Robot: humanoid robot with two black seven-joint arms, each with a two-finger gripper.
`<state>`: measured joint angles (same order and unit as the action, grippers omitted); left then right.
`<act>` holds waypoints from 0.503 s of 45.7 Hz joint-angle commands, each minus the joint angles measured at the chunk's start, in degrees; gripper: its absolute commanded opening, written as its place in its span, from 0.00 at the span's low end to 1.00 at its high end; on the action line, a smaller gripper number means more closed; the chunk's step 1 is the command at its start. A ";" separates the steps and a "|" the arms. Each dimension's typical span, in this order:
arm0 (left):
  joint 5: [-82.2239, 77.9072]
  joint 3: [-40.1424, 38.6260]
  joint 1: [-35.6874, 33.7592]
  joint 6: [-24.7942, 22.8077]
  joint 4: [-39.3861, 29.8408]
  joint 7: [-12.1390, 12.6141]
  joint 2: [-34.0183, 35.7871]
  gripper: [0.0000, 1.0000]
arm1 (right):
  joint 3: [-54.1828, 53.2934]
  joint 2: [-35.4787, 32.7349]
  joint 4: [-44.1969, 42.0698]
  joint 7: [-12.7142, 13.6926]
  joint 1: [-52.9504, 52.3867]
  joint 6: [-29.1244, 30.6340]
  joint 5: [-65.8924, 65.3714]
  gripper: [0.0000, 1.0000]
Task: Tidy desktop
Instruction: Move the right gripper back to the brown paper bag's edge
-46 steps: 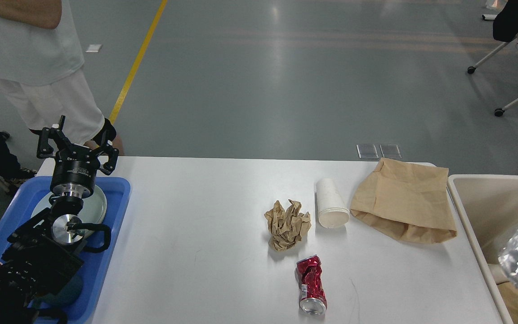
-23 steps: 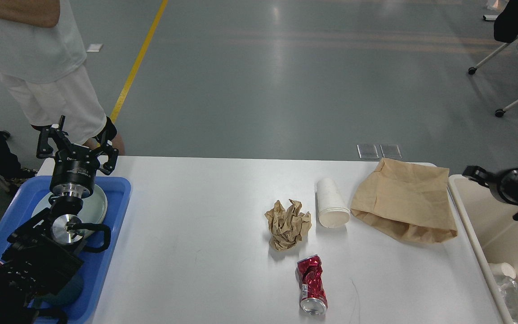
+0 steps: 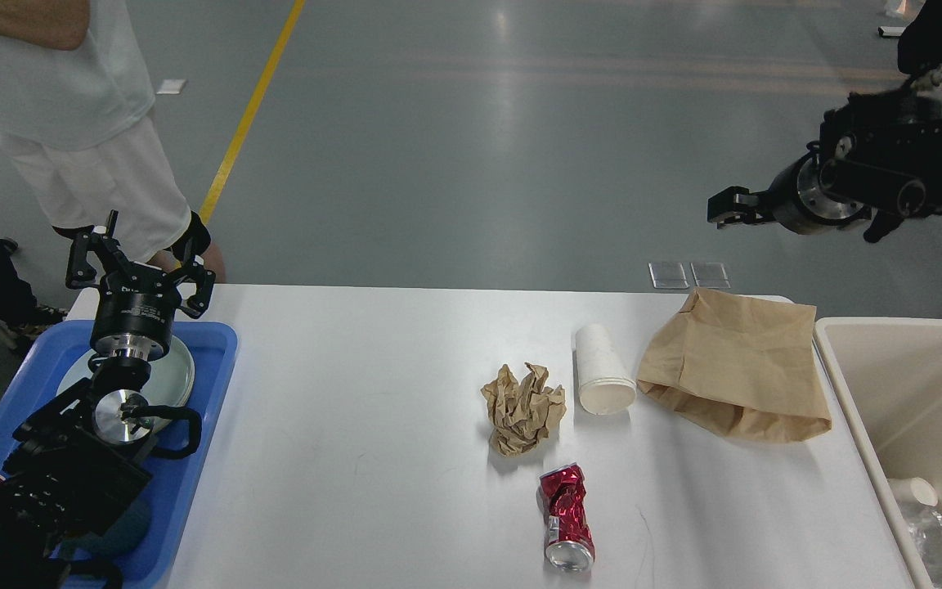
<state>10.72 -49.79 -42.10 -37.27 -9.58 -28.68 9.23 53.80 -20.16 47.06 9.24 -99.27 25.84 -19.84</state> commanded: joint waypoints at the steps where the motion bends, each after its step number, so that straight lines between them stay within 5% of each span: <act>1: 0.00 -0.04 0.00 0.00 0.00 0.02 0.17 0.96 | 0.08 0.74 1.81 -0.01 -8.38 11.94 0.06 1.00; 7: 0.00 -0.05 0.00 -0.09 0.00 0.02 0.00 0.96 | -0.10 0.57 3.30 -0.10 -11.12 16.97 0.06 1.00; 23: 0.00 -0.05 0.00 -0.09 0.00 0.02 0.00 0.96 | -0.01 -1.54 2.51 -0.10 -2.95 11.17 -0.20 1.00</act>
<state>10.72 -49.81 -42.10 -37.32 -9.58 -28.67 9.23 54.03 -20.11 49.59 9.14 -103.67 37.95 -19.90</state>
